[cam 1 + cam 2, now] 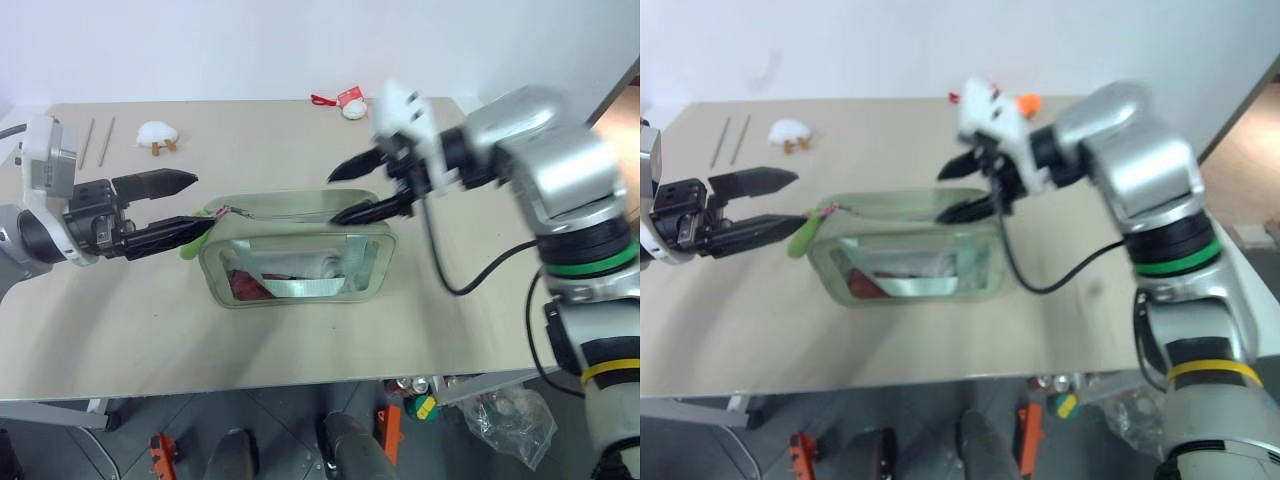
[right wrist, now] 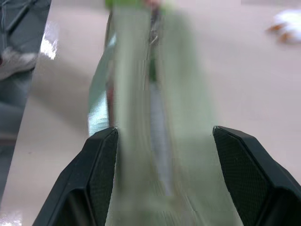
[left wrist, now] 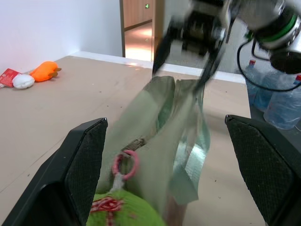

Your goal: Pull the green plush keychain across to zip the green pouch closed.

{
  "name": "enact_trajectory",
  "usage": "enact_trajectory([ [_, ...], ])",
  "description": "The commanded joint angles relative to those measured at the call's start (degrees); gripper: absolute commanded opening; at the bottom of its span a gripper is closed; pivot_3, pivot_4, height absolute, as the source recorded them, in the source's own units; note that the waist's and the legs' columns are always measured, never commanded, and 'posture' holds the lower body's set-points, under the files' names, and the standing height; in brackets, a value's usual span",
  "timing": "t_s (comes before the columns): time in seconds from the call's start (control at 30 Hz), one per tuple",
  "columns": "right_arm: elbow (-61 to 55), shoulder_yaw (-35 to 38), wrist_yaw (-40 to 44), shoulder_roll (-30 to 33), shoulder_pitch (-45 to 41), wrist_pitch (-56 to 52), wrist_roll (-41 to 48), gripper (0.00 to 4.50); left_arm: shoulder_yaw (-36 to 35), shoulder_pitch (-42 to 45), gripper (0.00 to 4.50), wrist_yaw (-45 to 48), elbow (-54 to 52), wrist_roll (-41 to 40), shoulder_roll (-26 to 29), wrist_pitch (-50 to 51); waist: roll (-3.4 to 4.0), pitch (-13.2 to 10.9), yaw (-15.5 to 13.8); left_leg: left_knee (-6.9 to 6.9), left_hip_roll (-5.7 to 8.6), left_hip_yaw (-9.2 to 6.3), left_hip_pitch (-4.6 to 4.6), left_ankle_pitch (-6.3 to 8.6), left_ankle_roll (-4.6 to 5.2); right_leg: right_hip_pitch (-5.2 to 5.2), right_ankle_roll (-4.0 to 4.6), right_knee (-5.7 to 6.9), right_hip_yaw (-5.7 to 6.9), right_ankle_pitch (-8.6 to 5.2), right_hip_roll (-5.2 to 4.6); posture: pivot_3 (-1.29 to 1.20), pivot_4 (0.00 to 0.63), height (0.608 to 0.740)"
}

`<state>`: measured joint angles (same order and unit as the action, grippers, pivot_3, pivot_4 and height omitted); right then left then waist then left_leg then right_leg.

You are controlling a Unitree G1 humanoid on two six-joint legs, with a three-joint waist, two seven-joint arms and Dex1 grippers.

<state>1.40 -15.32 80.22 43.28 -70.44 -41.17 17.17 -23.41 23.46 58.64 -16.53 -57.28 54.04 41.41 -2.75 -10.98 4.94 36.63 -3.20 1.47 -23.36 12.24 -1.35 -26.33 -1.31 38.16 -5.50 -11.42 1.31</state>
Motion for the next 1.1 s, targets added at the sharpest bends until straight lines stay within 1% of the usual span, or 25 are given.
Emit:
enact_trajectory([
  [0.03,-1.75,3.98,3.82,5.58,2.88,3.61,1.33,3.32,-1.52,0.84,4.16,-0.82,-1.59,-1.26,0.19,0.02,0.00,0.00,-0.07,-0.02,0.00,0.00,0.00,0.02,-0.02,0.00,0.00,0.00,0.00,-0.03,0.00,0.00,0.150,0.740],
  [0.13,-3.55,5.12,4.95,10.56,8.17,5.65,0.58,3.32,-1.46,0.82,4.16,-1.50,-2.22,-1.99,0.09,0.53,0.00,0.00,-0.19,-0.04,0.00,0.00,0.01,0.05,-0.04,0.00,0.01,-0.01,0.00,-0.08,0.00,0.00,0.150,0.740],
  [0.2,-4.98,6.27,4.11,12.79,11.80,5.05,0.84,3.32,-0.86,0.81,4.16,-1.70,-3.46,-3.06,-0.07,1.13,0.03,-0.02,-0.06,-0.03,0.01,0.04,0.01,0.06,-0.05,-0.02,-0.01,0.00,-0.07,-0.08,-0.01,0.00,0.150,0.740],
  [0.27,-6.31,7.13,3.06,13.69,14.06,3.54,1.60,3.32,-0.12,1.33,4.16,-1.93,-4.16,-3.82,-0.19,1.68,0.03,-0.02,-0.01,-0.03,0.01,0.07,0.04,0.06,-0.05,-0.04,-0.02,0.02,-0.11,-0.06,0.00,0.00,0.150,0.740],
  [0.4,-8.82,8.28,1.24,13.44,16.33,1.74,3.18,3.32,1.52,3.76,4.16,-1.68,-4.65,-5.53,0.09,3.07,0.03,-0.02,0.06,-0.01,0.00,0.05,0.09,0.05,-0.06,-0.03,0.01,0.04,-0.11,0.01,0.05,0.00,0.150,0.740],
  [0.57,-9.71,7.64,-1.79,11.46,16.95,-0.08,4.01,3.32,3.97,5.90,4.16,-1.40,-4.48,-5.47,-0.35,3.94,0.03,-0.02,0.05,0.08,0.03,0.05,0.09,0.03,-0.09,0.05,-0.07,0.04,-0.16,0.07,0.04,0.00,0.150,0.740],
  [0.83,-13.99,6.94,-3.09,10.16,19.12,-3.26,6.92,3.32,5.39,6.63,4.16,-2.12,-4.66,-5.37,-1.46,4.08,0.03,-0.02,-0.08,0.07,0.02,0.04,0.06,0.03,-0.09,0.04,-0.08,0.03,-0.15,0.05,0.04,0.00,0.150,0.740],
  [0.93,-14.03,6.28,-3.84,9.74,19.76,-2.71,6.60,2.49,5.19,6.78,4.16,-2.79,-4.02,-4.96,-1.73,3.94,0.03,-0.02,-0.10,0.08,0.03,0.04,0.06,0.03,-0.09,0.04,-0.08,0.03,-0.15,0.05,0.04,0.00,0.150,0.740],
  [1.07,-13.96,6.78,-4.49,9.08,20.31,-2.79,7.18,1.15,3.21,6.85,4.16,-5.57,-2.58,-6.78,-2.93,4.56,0.03,-0.02,-0.11,0.10,0.03,0.04,0.07,0.03,-0.09,0.05,-0.09,0.03,-0.16,0.08,0.04,0.00,0.150,0.740],
  [1.1,-14.17,6.93,-4.39,9.14,20.71,-2.61,7.34,0.74,2.37,6.80,4.16,-6.67,-2.03,-7.68,-3.37,4.88,0.03,-0.02,-0.12,0.10,0.03,0.04,0.07,0.03,-0.08,0.05,-0.09,0.04,-0.15,0.08,0.04,0.00,0.150,0.740],
])
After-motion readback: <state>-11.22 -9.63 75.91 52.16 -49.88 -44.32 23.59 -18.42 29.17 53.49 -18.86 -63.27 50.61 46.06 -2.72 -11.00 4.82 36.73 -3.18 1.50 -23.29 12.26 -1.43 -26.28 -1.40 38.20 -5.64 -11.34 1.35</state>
